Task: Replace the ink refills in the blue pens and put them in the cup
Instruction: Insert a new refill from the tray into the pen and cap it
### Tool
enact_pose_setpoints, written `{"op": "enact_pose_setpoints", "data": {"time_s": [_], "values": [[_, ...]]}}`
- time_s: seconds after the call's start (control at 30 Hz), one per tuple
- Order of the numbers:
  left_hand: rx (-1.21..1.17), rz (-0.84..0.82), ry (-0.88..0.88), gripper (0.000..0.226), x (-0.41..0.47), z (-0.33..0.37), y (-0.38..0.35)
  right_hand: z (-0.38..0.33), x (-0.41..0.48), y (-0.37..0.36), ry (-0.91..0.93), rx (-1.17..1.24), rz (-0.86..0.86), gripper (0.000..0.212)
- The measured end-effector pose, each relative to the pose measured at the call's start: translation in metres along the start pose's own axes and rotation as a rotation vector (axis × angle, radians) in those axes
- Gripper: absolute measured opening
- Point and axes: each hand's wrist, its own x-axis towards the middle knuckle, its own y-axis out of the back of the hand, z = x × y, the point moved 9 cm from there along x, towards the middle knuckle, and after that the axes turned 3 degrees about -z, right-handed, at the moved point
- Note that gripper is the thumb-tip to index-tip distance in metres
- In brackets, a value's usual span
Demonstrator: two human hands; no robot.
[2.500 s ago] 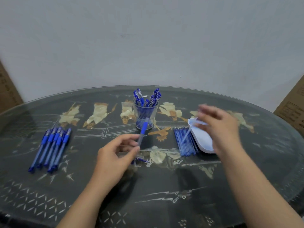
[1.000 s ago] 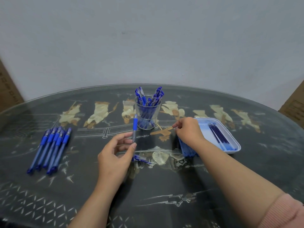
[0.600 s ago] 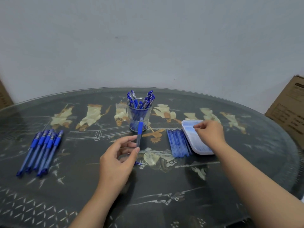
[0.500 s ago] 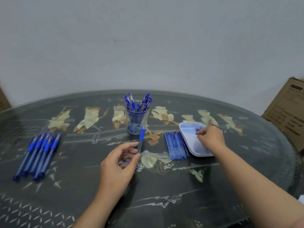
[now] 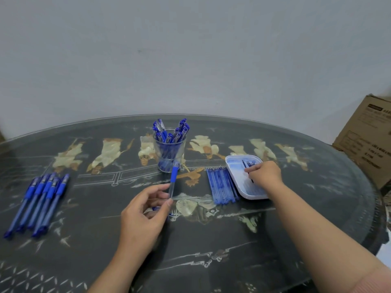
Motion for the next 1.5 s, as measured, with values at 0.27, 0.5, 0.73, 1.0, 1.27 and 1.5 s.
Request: {"op": "enact_pose_setpoints", "data": {"time_s": [0.27, 0.5, 0.73, 1.0, 1.27, 1.5], "values": [[-0.001, -0.011, -0.022, 0.034, -0.001, 0.001, -0.003, -0.044, -0.068, -0.037, -0.036, 0.908, -0.402, 0.027], [0.015, -0.028, -0.086, 0.038, -0.004, 0.005, -0.001, -0.085, -0.144, -0.068, -0.055, 1.276, -0.629, 0.027], [0.133, -0.082, -0.177, 0.047, -0.007, 0.009, -0.005, -0.094, -0.152, -0.055, -0.060, 1.577, -0.524, 0.027], [0.201, -0.157, -0.263, 0.043, -0.012, 0.017, -0.015, -0.083, -0.144, -0.055, -0.119, 1.668, -0.435, 0.025], [0.215, -0.173, -0.273, 0.041, -0.012, 0.017, -0.017, -0.082, -0.144, -0.054, -0.098, 1.663, -0.417, 0.025], [0.232, -0.173, -0.280, 0.041, -0.012, 0.018, -0.016, -0.081, -0.144, -0.051, -0.070, 1.628, -0.396, 0.024]]}}
